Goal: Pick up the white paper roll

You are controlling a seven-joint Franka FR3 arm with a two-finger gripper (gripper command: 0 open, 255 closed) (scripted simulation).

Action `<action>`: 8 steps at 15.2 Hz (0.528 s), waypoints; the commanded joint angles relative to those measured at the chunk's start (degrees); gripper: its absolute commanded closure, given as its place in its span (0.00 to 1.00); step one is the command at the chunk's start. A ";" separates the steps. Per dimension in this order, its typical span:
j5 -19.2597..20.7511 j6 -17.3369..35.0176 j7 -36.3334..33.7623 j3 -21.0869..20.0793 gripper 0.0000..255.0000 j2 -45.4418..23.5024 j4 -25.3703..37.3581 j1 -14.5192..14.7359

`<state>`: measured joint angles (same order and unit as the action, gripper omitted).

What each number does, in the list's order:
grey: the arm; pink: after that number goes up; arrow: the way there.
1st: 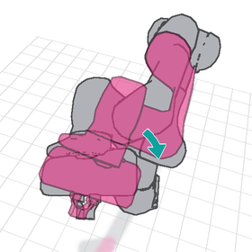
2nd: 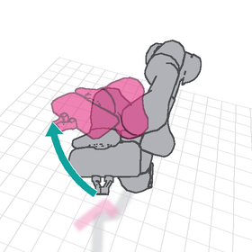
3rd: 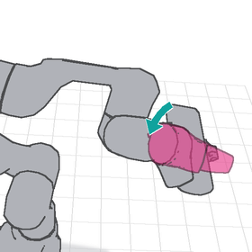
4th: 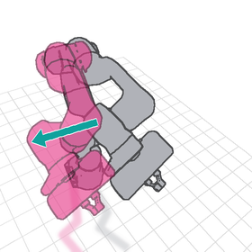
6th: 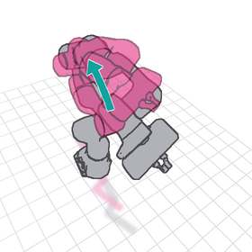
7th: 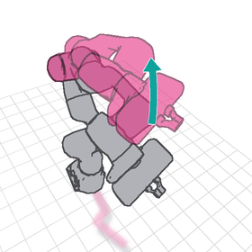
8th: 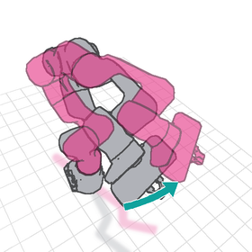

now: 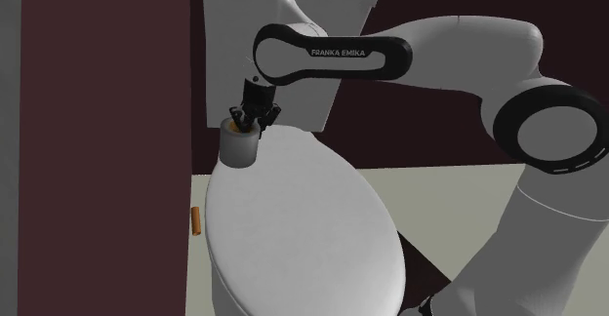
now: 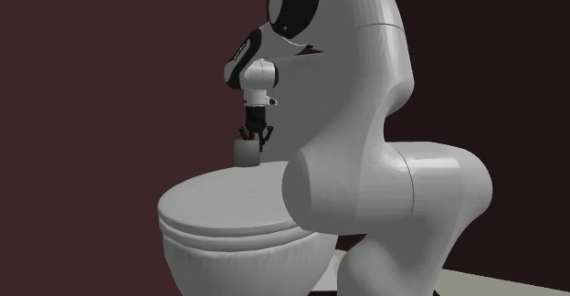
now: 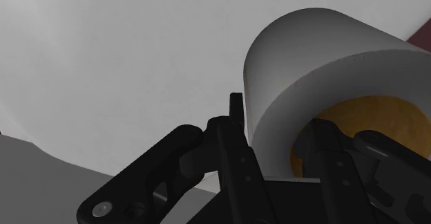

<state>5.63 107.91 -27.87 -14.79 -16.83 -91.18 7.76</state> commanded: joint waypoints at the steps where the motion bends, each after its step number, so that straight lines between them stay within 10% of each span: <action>1: 0.01 0.04 0.00 0.02 1.00 -0.04 -0.03 -0.01; 8: -0.20 -4.44 0.26 -0.08 1.00 0.42 4.01 0.07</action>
<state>5.43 104.17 -27.66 -14.87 -16.35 -87.94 7.82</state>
